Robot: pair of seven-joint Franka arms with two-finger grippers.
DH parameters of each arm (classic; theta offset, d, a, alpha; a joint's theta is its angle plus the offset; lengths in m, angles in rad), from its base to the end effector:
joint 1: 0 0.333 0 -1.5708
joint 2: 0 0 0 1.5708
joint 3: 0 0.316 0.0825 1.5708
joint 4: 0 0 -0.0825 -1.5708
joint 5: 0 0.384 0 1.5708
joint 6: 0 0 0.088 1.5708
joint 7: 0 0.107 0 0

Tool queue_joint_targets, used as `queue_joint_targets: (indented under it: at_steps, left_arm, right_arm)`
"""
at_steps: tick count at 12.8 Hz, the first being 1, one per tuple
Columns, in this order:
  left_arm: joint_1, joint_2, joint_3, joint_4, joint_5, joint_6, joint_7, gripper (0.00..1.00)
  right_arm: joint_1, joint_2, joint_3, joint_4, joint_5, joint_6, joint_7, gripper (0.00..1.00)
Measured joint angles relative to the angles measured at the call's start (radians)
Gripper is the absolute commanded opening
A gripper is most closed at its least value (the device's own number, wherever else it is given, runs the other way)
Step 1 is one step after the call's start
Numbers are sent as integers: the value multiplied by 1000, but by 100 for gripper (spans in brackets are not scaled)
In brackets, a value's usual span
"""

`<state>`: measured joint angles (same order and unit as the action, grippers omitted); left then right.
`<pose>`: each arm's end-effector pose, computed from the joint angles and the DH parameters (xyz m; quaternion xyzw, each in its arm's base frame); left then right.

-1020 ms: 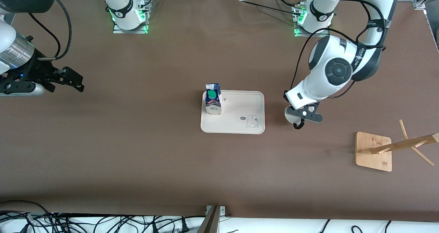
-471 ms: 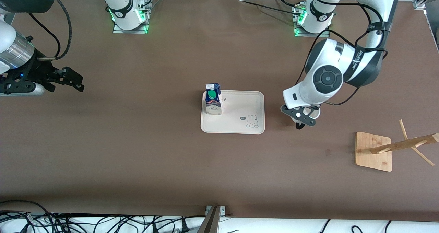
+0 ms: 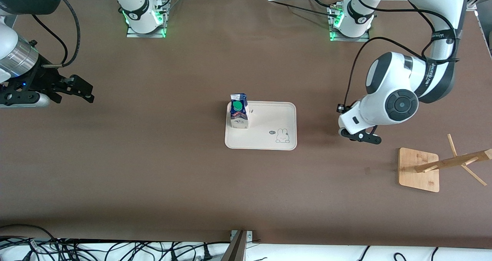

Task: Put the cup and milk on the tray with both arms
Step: 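Carry the mug over the tray beside the milk carton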

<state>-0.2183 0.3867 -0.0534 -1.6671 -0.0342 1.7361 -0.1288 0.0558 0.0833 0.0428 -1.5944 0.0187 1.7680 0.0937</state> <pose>0.6012 -0.1676 0.3605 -0.9850 0.0647 0.1600 0.0055 0.5934 0.0594 0.5835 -0.9989 -0.0009 -0.0439 0.0153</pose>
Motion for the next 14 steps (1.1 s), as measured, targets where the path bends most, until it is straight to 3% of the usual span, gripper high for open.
queue_joint_targets:
  at_steps: [6, 9, 14]
  left_arm:
    - [-78, 46, -30, 8, -159, -4, -202, 0]
    - [-135, 100, -31, 76, -219, -3, -238, 0]
    - [-202, 194, -35, 184, -225, 24, -237, 0]
  right_arm:
    - [0, 0, 0, 0, 0, 0, 0, 100]
    - [0, 0, 0, 0, 0, 0, 0, 100]
    - [-1, 0, 0, 0, 0, 0, 0, 100]
